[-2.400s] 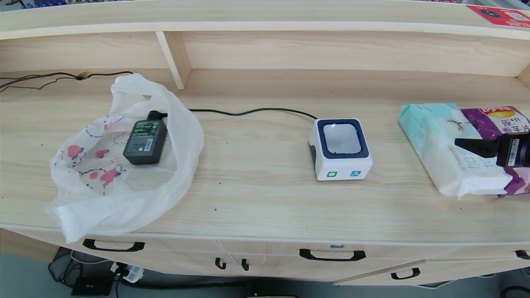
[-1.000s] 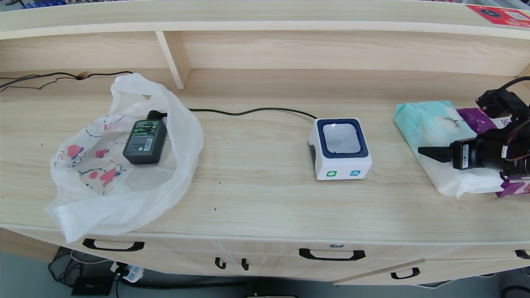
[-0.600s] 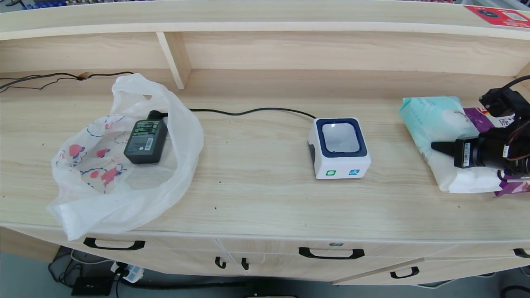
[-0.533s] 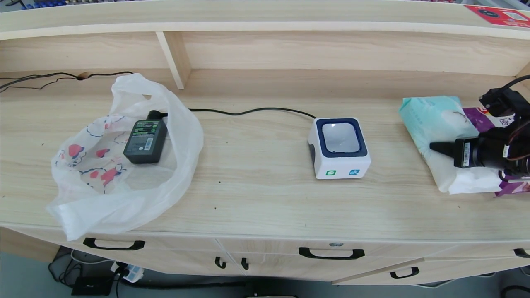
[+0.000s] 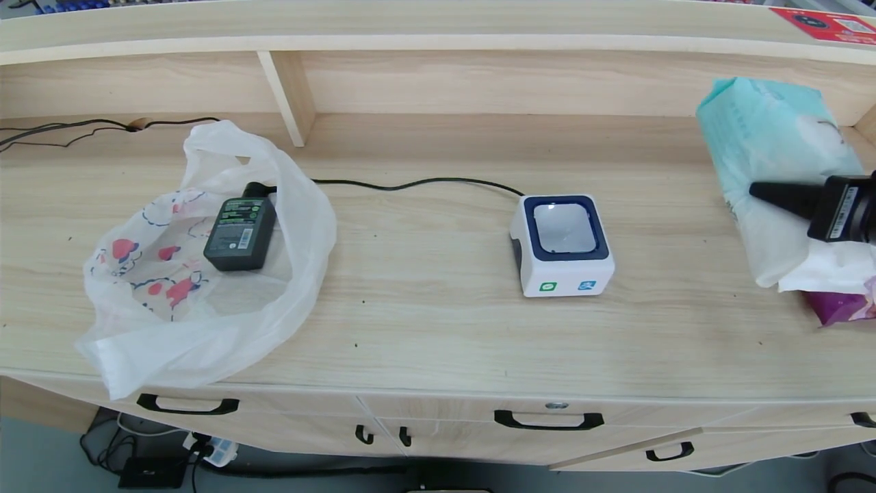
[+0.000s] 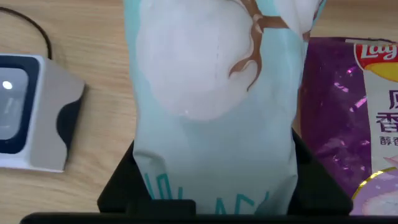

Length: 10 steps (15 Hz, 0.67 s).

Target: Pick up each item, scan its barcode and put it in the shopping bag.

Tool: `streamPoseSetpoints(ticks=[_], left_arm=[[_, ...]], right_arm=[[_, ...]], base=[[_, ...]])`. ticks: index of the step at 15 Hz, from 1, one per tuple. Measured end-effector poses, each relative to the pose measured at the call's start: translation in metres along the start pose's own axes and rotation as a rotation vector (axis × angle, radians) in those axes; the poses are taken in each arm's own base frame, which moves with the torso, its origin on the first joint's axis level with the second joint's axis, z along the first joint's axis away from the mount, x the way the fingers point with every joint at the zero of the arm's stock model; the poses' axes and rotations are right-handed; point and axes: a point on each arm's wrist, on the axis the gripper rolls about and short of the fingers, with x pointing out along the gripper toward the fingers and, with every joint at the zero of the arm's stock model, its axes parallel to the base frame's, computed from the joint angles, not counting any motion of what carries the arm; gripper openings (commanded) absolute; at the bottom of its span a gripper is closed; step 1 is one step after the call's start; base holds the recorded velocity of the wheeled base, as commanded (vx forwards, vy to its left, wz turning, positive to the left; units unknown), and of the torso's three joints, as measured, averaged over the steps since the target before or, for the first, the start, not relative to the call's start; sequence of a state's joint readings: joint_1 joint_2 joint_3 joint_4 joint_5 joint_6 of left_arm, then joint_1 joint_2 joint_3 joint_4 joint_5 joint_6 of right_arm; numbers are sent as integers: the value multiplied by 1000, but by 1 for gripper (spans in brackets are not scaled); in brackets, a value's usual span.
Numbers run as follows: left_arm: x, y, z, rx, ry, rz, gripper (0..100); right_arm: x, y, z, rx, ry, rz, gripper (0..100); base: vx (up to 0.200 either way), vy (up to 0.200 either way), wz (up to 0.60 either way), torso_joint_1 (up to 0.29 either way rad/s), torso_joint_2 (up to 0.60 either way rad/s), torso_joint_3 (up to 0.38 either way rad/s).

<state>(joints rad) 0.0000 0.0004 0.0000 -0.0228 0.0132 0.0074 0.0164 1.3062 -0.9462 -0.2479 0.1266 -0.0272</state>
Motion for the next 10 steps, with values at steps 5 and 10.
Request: streamPoseSetpoints(ticks=[5, 10], left_arm=[[0, 0, 0, 1, 0, 0, 100], [0, 0, 0, 1, 2, 0, 100]], right_arm=[[-74, 33, -30, 71, -44, 92, 0], [-103, 44, -56, 314, -131, 283, 0]], base=[[0, 0, 0, 0, 0, 0], [0, 0, 0, 0, 0, 0]])
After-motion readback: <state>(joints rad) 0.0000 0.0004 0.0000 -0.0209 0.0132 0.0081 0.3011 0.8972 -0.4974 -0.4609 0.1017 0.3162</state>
